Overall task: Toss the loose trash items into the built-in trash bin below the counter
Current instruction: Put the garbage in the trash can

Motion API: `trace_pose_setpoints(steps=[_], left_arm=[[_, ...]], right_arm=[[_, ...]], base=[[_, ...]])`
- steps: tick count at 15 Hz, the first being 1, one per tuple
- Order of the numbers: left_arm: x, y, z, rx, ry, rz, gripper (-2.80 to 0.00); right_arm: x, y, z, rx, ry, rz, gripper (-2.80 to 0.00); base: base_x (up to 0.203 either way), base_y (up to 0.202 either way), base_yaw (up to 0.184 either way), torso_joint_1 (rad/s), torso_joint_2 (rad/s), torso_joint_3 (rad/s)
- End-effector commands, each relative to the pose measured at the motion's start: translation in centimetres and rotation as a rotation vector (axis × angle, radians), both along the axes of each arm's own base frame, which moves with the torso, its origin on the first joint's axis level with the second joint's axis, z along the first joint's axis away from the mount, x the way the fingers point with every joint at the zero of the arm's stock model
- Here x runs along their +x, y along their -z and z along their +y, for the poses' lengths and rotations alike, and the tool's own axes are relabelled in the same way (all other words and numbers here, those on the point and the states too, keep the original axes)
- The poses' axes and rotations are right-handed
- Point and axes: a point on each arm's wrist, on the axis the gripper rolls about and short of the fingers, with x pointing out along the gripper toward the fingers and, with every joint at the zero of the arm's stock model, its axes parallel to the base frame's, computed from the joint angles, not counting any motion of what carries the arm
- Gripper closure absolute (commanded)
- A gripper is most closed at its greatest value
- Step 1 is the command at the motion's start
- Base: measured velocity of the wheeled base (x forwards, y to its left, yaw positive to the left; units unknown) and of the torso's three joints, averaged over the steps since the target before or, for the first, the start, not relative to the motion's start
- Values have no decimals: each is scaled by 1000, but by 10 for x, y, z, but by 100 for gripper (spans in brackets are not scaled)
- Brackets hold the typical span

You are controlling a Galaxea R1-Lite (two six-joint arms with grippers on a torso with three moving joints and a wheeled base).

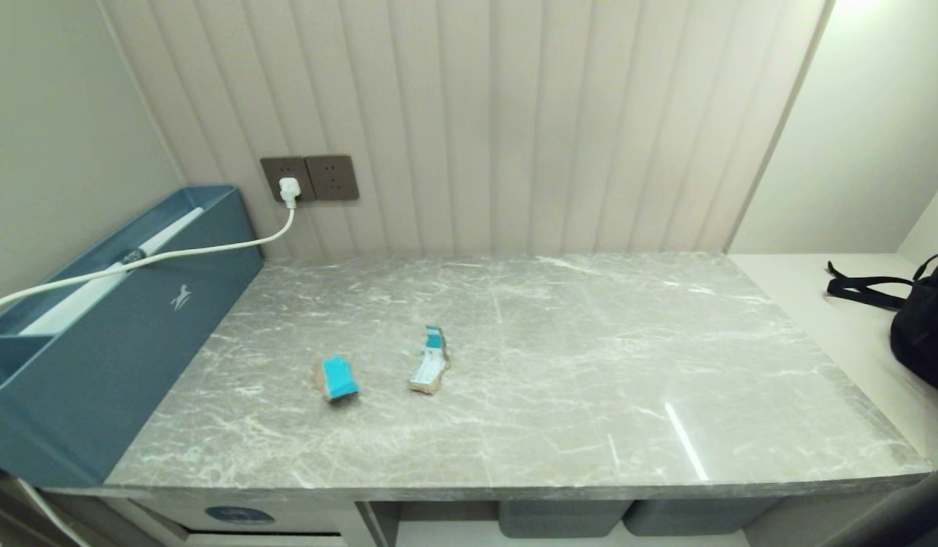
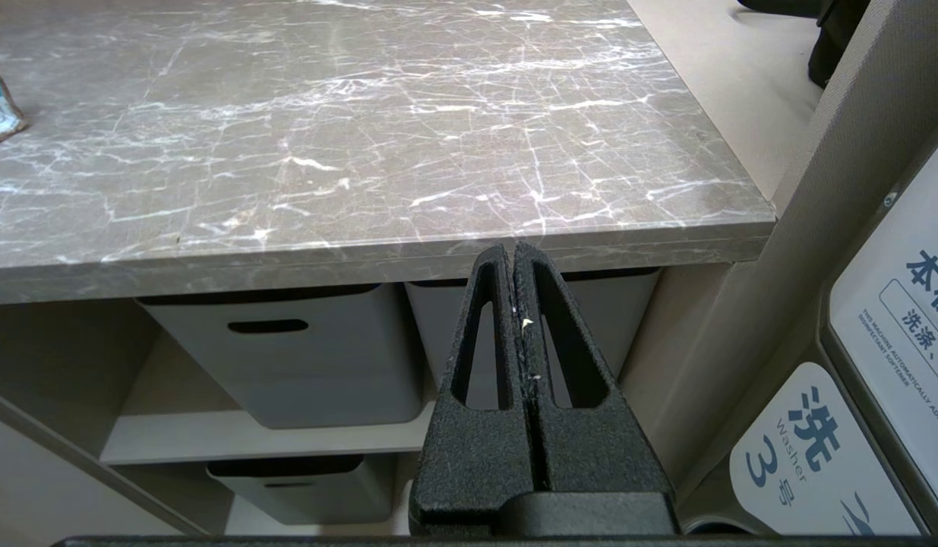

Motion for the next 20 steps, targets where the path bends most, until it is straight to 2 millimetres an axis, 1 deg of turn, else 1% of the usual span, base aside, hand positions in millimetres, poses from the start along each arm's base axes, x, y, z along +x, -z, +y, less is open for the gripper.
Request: trace_pose_setpoints(steps=[1,2,5,7,11,14,16,19,20], left_arm=[[-2,8,0,0,-7,0,0],[-2,11,0,-1,-7,11,0],[1,29,0,-3,-6,73,0],[2,33,0,-8,8,87,0],[3,41,-3,-13,130,117,0],[3,56,-3,-22,154,164,0],[4,58,-3,-52,153,149,0],[5,59,-3,-50,242,170,0],[3,64,-3,-43,233,166,0]], right_arm=[[0,0,0,1,0,1,0],[0,0,0,1,0,1,0],[0,0,0,-14,-5,0,0],[0,0,0,-12,-5,0,0],[0,0,0,-12,-5,0,0],[0,0,0,-15,-5,0,0],[0,0,0,-12,-5,0,0],[0,0,0,-10,-5,-2,0],[0,0,0,-10,-4,-1,0]], base=[[0,0,0,0,0,0],[0,0,0,0,0,0],[0,0,0,0,0,0],[0,0,0,0,0,0],[0,0,0,0,0,0],[0,0,0,0,0,0],[0,0,0,-119,253,133],[0,0,0,-159,342,182],[0,0,0,-173,382,198]])
